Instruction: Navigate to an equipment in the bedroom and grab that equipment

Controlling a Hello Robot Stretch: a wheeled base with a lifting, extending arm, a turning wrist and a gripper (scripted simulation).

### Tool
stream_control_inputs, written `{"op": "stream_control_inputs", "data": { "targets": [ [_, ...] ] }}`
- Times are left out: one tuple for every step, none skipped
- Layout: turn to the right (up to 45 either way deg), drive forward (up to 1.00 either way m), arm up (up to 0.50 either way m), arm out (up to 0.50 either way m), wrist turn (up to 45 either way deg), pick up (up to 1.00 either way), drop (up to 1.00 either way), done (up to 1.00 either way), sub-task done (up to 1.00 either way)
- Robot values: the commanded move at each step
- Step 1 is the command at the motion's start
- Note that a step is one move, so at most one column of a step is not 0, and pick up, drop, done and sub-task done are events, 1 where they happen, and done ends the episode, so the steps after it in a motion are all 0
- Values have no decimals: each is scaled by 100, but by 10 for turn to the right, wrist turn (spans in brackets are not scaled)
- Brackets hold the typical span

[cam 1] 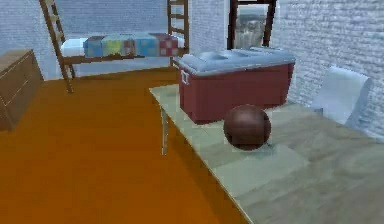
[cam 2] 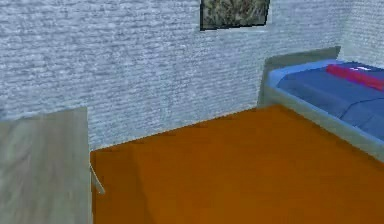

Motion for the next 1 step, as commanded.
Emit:
{"op": "stream_control_inputs", "data": {
  "targets": [
    [-450, 0, 0, 0, 0, 0, 0, 0, 0]
  ]
}}
